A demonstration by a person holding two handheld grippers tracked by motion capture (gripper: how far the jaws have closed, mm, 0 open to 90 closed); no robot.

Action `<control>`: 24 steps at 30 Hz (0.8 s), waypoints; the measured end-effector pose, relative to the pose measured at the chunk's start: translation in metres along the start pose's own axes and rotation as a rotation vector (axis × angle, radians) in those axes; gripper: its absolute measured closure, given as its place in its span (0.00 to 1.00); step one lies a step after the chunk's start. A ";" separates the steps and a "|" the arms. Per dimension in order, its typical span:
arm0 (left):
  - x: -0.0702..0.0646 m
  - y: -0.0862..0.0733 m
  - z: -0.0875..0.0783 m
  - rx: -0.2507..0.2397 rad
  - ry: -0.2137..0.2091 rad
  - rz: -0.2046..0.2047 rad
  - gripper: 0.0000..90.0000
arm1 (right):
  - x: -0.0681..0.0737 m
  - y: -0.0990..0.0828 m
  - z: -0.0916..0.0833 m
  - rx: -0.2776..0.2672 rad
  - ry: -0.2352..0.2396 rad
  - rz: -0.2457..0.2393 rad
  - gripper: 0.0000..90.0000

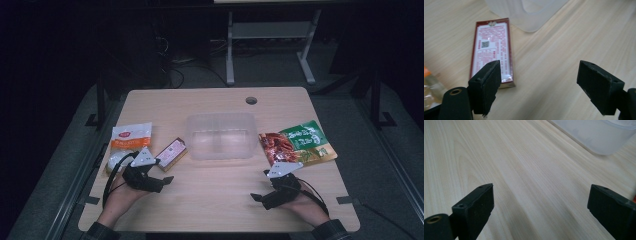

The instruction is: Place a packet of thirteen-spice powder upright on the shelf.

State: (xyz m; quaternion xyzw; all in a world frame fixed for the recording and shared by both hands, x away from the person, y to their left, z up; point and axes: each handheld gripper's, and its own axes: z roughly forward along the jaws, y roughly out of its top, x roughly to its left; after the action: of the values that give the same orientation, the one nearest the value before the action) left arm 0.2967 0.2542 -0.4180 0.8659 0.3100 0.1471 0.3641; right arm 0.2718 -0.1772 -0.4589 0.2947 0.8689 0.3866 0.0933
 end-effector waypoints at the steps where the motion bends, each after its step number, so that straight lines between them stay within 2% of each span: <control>1: 0.000 0.000 0.000 0.000 0.000 0.000 0.21 | 0.000 0.000 0.000 0.000 0.000 0.000 0.07; 7: 0.013 0.004 -0.002 -0.006 0.019 -0.019 0.21 | 0.001 0.000 0.000 -0.001 0.002 0.001 0.07; 10: 0.023 0.005 0.000 -0.011 0.034 -0.042 0.21 | 0.001 0.000 0.001 0.003 0.000 0.001 0.07; 12: 0.026 0.006 0.000 -0.008 0.039 -0.035 0.21 | 0.001 0.000 0.001 0.002 -0.001 0.002 0.07; 13: 0.028 0.007 0.000 -0.011 0.044 -0.041 0.21 | 0.001 0.000 0.001 0.002 -0.001 0.002 0.07; 14: 0.034 0.008 0.002 -0.024 0.040 -0.064 0.21 | 0.000 0.000 0.001 0.003 -0.001 0.003 0.07; 18: 0.044 0.011 0.007 -0.006 0.058 -0.064 0.21 | 0.000 0.000 0.001 0.005 -0.002 0.001 0.07; 24: 0.050 0.016 0.017 -0.009 0.060 -0.076 0.21 | 0.000 0.000 0.001 0.007 -0.004 0.001 0.07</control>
State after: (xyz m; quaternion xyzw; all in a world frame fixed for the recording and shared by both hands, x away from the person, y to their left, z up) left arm 0.3497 0.2682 -0.4163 0.8470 0.3525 0.1604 0.3640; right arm 0.2721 -0.1760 -0.4596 0.2964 0.8698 0.3832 0.0938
